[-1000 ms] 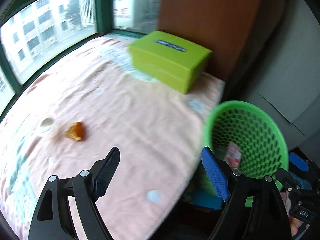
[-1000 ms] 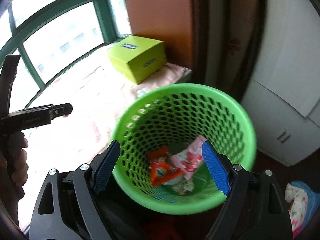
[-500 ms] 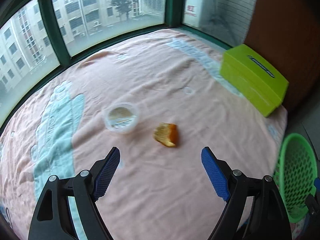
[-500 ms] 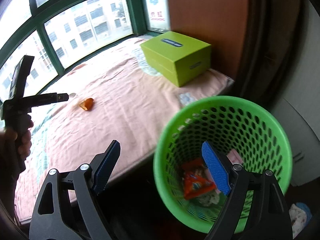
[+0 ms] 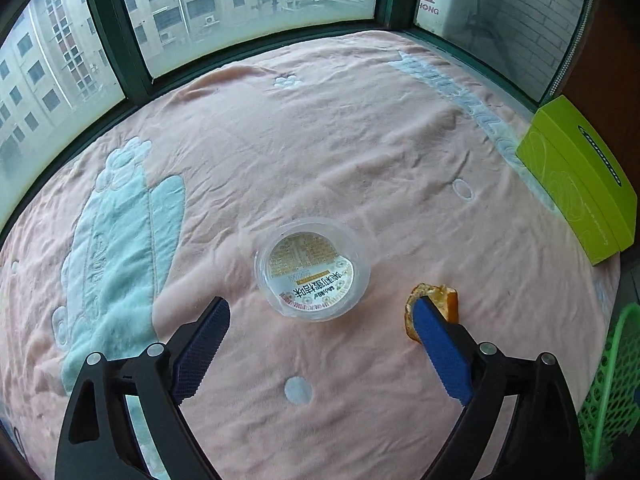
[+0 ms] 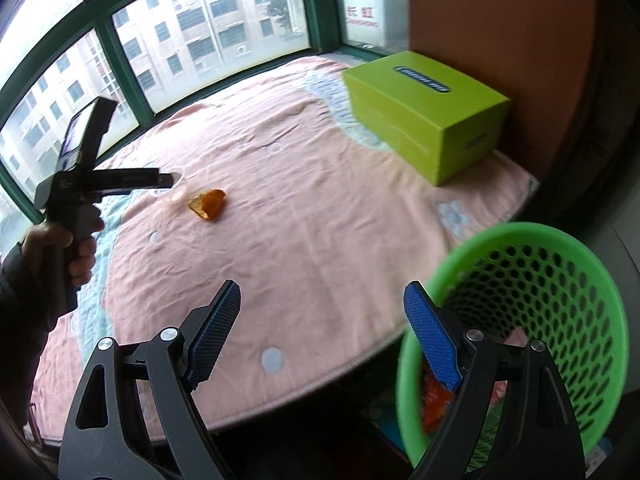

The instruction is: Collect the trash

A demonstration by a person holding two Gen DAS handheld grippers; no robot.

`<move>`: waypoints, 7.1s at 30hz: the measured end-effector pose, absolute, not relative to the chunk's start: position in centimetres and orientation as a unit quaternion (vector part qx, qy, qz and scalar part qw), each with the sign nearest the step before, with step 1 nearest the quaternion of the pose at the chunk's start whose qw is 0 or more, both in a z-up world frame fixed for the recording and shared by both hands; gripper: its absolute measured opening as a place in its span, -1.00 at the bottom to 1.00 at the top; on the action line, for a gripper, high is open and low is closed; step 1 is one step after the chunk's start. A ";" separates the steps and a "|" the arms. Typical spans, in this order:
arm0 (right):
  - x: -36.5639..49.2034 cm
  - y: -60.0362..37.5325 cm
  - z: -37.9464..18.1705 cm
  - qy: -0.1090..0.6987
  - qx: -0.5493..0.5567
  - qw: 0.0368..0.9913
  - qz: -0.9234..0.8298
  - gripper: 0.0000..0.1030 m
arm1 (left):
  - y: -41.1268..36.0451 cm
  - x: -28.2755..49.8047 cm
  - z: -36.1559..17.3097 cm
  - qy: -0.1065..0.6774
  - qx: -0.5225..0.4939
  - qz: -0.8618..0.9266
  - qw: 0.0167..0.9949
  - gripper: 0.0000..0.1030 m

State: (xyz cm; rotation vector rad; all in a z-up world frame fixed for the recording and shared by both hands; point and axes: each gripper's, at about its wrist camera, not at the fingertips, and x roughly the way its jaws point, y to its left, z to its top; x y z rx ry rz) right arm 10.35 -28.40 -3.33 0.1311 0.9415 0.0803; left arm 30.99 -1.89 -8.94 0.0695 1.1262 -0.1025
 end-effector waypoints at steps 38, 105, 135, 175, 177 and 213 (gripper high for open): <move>24.8 -14.5 -11.0 0.509 0.016 0.848 0.148 0.18 | 5.1 31.2 -7.4 0.513 -0.029 -0.063 0.855 0.29; 3.7 -34.3 -1.8 0.430 0.067 0.900 -0.006 -0.42 | -15.1 17.3 -0.5 0.475 0.014 -0.232 0.849 0.29; -4.6 -45.5 -1.0 0.405 0.137 0.893 -0.138 0.01 | -28.5 12.1 0.0 0.474 0.078 -0.341 0.808 0.29; -6.6 -45.7 0.0 0.387 0.149 0.898 -0.149 0.57 | -30.2 9.9 -0.6 0.471 0.084 -0.356 0.803 0.69; -6.3 -45.2 0.1 0.388 0.145 0.899 -0.143 0.59 | -29.2 10.0 -0.4 0.466 0.083 -0.347 0.810 0.71; -0.2 -33.5 1.0 0.389 0.089 0.917 -0.026 0.80 | -10.6 9.7 2.4 0.407 0.034 -0.107 0.906 0.84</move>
